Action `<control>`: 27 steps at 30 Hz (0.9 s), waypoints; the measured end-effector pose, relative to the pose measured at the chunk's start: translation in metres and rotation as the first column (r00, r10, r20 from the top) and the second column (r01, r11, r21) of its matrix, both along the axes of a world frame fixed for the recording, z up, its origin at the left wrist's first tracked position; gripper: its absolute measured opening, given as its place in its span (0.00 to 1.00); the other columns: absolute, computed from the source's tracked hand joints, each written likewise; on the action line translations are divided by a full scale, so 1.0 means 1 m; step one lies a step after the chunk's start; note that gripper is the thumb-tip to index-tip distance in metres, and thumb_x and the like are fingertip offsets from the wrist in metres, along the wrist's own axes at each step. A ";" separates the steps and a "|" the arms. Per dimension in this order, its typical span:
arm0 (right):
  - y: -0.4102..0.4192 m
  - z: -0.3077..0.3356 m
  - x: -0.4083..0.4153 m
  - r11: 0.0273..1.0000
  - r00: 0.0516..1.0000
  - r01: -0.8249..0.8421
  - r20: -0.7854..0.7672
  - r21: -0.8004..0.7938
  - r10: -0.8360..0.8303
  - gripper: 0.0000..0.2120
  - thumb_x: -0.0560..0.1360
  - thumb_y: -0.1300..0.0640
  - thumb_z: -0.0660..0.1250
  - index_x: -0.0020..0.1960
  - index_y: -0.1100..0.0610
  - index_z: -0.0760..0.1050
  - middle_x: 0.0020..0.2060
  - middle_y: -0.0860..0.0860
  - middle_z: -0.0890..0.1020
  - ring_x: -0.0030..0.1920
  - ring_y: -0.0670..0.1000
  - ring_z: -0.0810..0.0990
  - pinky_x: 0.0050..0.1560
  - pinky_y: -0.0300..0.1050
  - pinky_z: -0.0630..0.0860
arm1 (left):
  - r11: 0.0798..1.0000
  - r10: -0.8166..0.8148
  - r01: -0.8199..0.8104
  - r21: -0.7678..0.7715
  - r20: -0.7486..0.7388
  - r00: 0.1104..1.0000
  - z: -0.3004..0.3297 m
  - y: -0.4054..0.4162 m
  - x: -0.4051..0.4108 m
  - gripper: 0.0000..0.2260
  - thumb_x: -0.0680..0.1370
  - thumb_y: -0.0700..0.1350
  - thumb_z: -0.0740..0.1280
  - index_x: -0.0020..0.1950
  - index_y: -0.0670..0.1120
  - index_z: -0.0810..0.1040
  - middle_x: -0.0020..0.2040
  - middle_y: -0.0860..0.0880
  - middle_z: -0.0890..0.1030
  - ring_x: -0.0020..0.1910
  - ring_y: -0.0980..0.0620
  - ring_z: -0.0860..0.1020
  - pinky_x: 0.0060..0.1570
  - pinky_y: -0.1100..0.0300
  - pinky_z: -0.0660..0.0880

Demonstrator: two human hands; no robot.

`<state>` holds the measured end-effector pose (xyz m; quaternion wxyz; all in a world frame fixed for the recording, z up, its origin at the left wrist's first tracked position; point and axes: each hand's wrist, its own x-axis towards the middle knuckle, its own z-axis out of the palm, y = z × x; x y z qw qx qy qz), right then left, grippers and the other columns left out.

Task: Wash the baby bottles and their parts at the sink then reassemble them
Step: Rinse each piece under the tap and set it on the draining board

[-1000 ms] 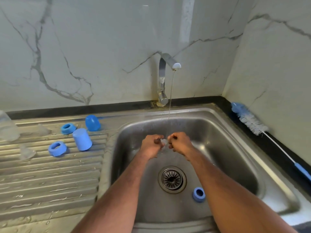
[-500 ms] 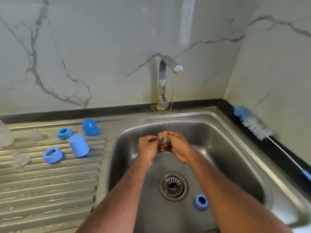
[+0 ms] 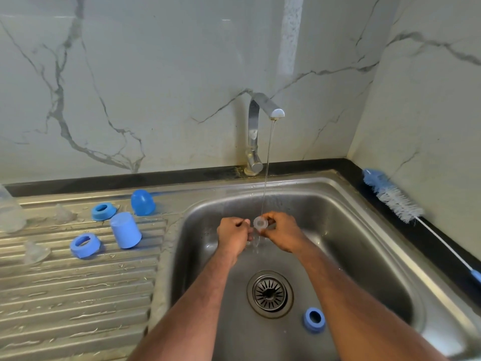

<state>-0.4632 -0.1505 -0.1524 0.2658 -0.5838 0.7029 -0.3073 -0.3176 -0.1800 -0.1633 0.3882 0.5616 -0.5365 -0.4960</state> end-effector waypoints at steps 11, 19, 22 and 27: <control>-0.002 -0.003 0.003 0.981 0.989 0.095 -0.132 0.167 -0.073 0.10 0.73 0.49 0.76 0.48 0.54 0.84 0.44 0.51 0.86 0.44 0.50 0.83 0.46 0.47 0.79 | 0.988 -0.152 0.147 0.038 0.211 0.966 -0.013 -0.004 -0.002 0.08 0.76 0.37 0.67 0.46 0.48 0.84 0.47 0.45 0.85 0.46 0.46 0.84 0.34 0.62 0.74; 0.000 0.001 0.009 0.956 0.998 0.059 -0.019 0.286 -0.056 0.09 0.76 0.53 0.72 0.49 0.58 0.84 0.38 0.53 0.84 0.36 0.48 0.78 0.32 0.41 0.70 | 0.975 -0.217 0.220 0.021 0.282 0.935 -0.018 -0.003 0.002 0.11 0.73 0.38 0.74 0.55 0.46 0.85 0.48 0.47 0.86 0.44 0.52 0.81 0.37 0.61 0.75; 0.001 0.003 0.011 0.944 0.931 0.100 0.305 0.314 -0.200 0.08 0.79 0.58 0.66 0.52 0.55 0.83 0.43 0.55 0.85 0.40 0.49 0.79 0.38 0.43 0.72 | 0.976 -0.208 0.219 -0.016 0.250 0.945 -0.018 -0.001 0.000 0.14 0.71 0.39 0.77 0.55 0.46 0.85 0.45 0.48 0.86 0.41 0.55 0.81 0.32 0.66 0.73; 0.000 0.000 0.014 0.945 0.793 0.158 0.533 0.287 -0.294 0.09 0.77 0.65 0.64 0.50 0.59 0.83 0.37 0.54 0.83 0.33 0.50 0.80 0.41 0.46 0.77 | 0.985 -0.147 0.160 -0.070 0.166 0.975 -0.014 0.001 -0.003 0.12 0.71 0.41 0.78 0.52 0.47 0.84 0.45 0.49 0.86 0.43 0.52 0.84 0.38 0.58 0.81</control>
